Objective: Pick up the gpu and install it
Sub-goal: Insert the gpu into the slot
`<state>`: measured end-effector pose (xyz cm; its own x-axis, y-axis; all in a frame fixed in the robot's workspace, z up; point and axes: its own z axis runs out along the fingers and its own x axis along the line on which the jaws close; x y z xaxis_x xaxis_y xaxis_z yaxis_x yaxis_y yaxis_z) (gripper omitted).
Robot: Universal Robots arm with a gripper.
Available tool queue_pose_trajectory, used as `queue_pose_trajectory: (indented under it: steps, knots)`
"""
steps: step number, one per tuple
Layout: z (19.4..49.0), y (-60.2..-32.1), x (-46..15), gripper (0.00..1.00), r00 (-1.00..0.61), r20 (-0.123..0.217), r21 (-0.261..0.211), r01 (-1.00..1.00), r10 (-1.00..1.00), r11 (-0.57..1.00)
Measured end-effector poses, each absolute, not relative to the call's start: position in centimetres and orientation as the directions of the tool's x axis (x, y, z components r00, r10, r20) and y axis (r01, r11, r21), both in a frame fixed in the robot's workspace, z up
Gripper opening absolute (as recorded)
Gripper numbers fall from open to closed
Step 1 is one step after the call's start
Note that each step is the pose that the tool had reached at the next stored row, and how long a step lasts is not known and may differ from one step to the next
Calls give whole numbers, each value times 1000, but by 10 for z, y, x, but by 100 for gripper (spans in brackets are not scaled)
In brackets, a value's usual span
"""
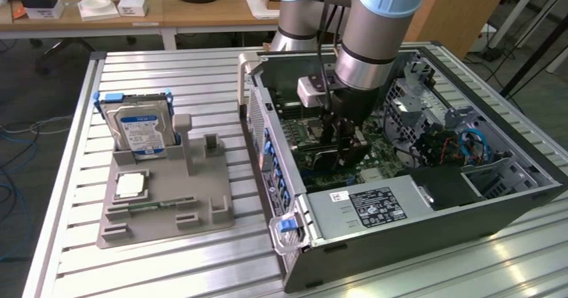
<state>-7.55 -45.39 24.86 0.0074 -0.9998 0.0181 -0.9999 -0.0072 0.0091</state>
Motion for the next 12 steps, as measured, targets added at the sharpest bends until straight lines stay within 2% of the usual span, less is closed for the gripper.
queue_pose_trajectory:
  steps: [1,2,3,12]
  knots:
    - [251,-454,-76,74,7,18,9,-1000,-1000,-7]
    - [254,-454,-76,74,7,18,9,-1000,-1000,-7]
    - [256,-454,-76,80,7,19,9,-1000,-1000,-7]
    - [276,-454,-76,80,7,20,9,-1000,-1000,-7]
